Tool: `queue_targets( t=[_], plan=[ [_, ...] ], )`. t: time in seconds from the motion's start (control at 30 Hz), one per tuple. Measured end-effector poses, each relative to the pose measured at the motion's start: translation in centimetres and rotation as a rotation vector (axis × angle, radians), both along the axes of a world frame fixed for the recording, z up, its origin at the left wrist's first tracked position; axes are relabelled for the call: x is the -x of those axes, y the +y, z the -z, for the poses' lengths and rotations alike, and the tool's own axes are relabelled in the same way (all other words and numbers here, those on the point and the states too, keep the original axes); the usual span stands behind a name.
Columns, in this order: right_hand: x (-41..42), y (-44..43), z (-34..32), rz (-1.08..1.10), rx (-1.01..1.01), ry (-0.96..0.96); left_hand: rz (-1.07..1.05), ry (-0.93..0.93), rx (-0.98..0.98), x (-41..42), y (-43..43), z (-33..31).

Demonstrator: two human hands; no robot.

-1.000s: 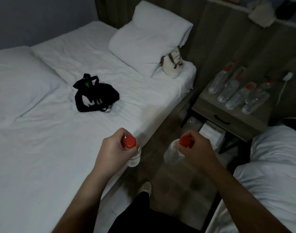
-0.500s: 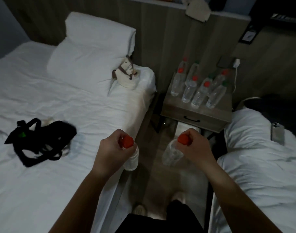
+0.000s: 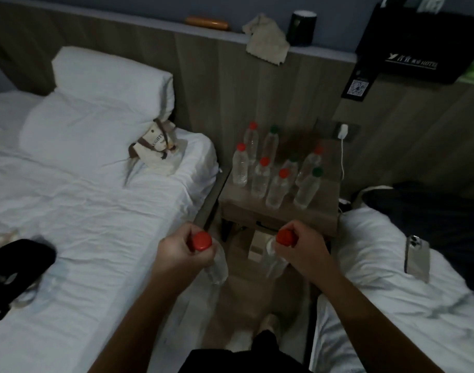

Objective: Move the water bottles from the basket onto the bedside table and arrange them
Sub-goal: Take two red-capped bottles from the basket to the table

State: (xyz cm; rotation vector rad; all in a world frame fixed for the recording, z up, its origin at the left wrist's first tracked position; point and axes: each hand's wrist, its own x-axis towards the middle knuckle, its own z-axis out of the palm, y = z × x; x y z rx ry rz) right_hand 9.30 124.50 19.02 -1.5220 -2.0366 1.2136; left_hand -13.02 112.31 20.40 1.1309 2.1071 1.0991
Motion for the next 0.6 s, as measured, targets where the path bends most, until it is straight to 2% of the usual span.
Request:
queue_targets(
  t=[0.13,0.27,0.6],
  plan=[
    [-2.0,5.3,-1.3,-0.031,0.012,-0.027,0.023,-0.001,-0.017,-3.1,4.9,-1.2],
    [-3.2,10.0,-3.2,-0.035,-0.015,0.022,0.07,-0.007,-0.074,-4.8,10.0,-2.8],
    [-0.9,22.2,-8.4,0.019,-0.279,0.148,0.167,0.113,-0.27,-3.8,25.1,-7.6]
  ],
)
